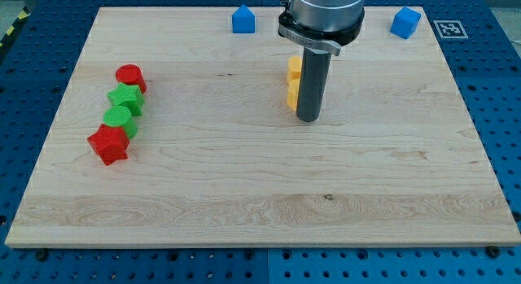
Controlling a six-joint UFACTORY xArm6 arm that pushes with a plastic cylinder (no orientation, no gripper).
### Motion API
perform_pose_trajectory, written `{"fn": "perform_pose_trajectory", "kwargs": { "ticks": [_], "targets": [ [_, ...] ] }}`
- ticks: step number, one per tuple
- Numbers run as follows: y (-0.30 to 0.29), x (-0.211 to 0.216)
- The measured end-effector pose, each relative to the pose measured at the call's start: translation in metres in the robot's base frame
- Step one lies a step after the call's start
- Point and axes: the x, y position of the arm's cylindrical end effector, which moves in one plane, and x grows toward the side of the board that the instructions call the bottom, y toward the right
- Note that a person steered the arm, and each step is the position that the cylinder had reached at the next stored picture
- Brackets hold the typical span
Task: Place the cube above the heart
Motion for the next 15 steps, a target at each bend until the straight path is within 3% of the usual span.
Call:
{"fn": "perform_pose_trajectory", "kwargs": {
  "ticks": [3,5,8,11,15],
  "targets": [
    [0.001,-0.002],
    [0.043,0.036],
    [0.093,0.033],
    [0.137,-0.044],
    [0.180,-0.076]
  ]
}}
